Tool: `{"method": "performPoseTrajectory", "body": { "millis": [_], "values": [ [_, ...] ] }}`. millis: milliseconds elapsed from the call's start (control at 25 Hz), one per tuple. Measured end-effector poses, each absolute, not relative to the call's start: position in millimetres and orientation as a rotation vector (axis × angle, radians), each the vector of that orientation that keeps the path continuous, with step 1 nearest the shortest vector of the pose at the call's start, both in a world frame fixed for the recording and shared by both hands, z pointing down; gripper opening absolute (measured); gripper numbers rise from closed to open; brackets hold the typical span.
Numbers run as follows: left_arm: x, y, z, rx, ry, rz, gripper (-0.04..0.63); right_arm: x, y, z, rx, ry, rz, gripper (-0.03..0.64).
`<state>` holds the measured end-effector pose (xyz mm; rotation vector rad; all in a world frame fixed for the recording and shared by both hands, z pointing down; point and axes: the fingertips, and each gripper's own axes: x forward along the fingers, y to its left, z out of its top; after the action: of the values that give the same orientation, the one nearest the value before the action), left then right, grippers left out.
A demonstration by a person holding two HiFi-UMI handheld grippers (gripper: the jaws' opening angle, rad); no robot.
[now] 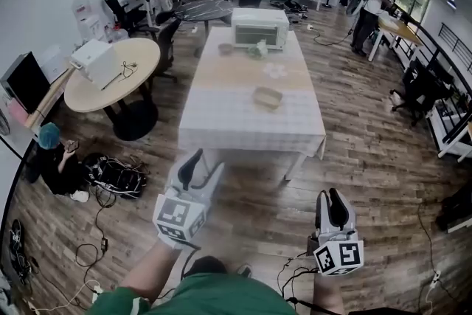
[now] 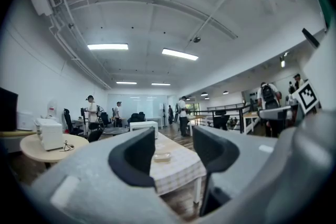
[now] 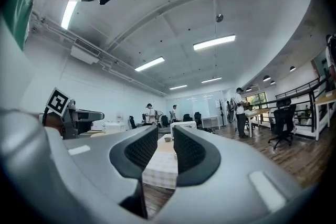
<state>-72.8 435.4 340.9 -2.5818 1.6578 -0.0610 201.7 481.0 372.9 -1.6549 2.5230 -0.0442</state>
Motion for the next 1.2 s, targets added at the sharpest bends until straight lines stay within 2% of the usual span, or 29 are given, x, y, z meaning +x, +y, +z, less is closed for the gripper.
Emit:
{"method": "performPoseTrajectory", "body": {
  "millis": [400,1200],
  "values": [
    [-79.5,404.0,365.8,-2.546,1.791,-0.088,0.225,249.5,442.3,393.0,-1.738,2.501,-0.074,0.094],
    [-132.9,161.6,383.5,-2.665,1.759,-0.006,0.224,202.4,240.0,390.5,-1.864,2.471,-0.115,0.094]
  ]
}}
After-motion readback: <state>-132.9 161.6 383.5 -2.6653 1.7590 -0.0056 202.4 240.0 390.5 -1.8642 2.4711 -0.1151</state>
